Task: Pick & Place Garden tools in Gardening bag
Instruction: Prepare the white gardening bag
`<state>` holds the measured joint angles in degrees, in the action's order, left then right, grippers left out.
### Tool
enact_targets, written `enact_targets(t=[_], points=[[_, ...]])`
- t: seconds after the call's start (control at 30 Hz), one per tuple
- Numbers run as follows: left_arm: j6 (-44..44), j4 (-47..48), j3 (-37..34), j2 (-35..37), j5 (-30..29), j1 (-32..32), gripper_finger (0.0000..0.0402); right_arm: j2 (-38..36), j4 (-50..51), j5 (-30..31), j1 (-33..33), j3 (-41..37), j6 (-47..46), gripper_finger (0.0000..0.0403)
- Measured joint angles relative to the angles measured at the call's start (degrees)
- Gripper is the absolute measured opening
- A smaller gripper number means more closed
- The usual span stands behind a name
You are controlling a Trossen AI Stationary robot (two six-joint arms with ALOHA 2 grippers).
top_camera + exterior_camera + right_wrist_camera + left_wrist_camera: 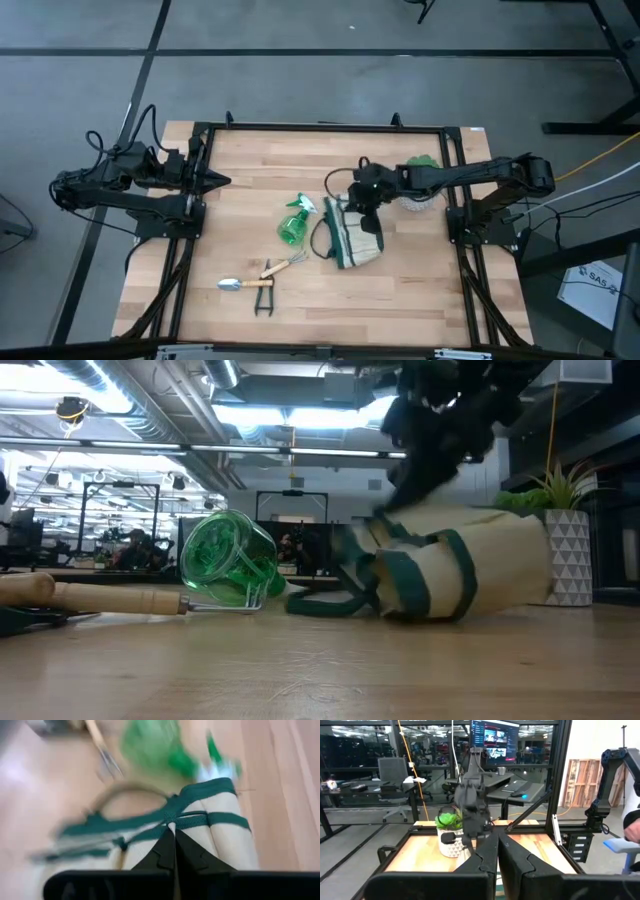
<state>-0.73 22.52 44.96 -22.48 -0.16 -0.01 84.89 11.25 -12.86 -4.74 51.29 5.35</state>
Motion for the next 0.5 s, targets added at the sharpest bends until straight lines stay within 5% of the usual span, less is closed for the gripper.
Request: enact_targets(t=[0.37, 0.5], points=[[0.0, 0.0, 0.0, 0.0, 0.0, 0.0, 0.0006, -0.6, -30.5, -24.3, -0.9, 0.0, -5.2, 0.0001], [0.0, 0.0, 0.0, 0.0, 0.0, 0.0, 0.0006, -0.3, -41.7, -27.3, -0.7, 0.0, -7.4, 0.0001]])
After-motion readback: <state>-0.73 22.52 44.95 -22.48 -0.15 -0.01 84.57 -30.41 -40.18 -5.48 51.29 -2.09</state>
